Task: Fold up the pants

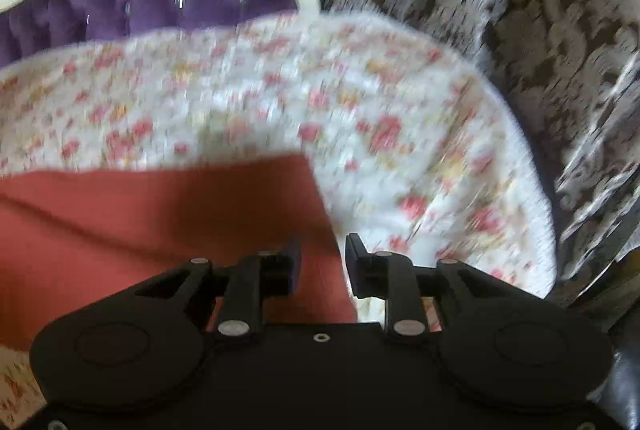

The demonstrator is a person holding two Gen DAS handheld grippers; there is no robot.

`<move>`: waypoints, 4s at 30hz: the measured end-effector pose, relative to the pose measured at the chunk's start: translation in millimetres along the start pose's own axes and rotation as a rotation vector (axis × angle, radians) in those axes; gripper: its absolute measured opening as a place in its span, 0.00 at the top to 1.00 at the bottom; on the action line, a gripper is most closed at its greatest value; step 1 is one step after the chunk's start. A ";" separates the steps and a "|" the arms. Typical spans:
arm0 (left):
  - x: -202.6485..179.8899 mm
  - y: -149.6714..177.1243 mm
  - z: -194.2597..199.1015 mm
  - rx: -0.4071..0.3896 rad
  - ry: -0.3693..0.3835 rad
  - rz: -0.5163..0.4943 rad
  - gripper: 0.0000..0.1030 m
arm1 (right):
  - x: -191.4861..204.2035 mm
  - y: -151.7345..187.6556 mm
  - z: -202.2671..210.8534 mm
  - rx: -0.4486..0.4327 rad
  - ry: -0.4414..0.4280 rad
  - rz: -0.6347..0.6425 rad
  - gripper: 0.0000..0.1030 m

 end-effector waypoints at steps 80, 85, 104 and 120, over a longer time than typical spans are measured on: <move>13.6 0.7 -8.0 -0.073 0.119 0.081 0.82 | 450.6 -45.4 11.4 0.059 -1.325 0.206 0.92; 12.8 15.2 -27.5 0.023 0.059 -0.001 0.82 | 452.6 -76.6 -4.2 -0.093 -1.145 0.203 0.93; 23.7 22.2 -23.3 0.020 0.086 -0.024 0.82 | 459.4 -92.2 -101.9 -0.076 -0.879 0.173 0.96; 79.8 23.3 -40.3 0.059 -0.167 -0.052 0.86 | 441.8 -14.6 26.8 0.029 -1.249 0.446 0.84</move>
Point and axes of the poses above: each gripper's, at about its wrist camera, not at the fingertips, and z roughly against the way its jaws point, x to its left, y to its underside, the point moved 2 cm from there along -z, roughly the way its jaws point, and after that the axes turned 15 degrees about -x, right-handed, at the moved point
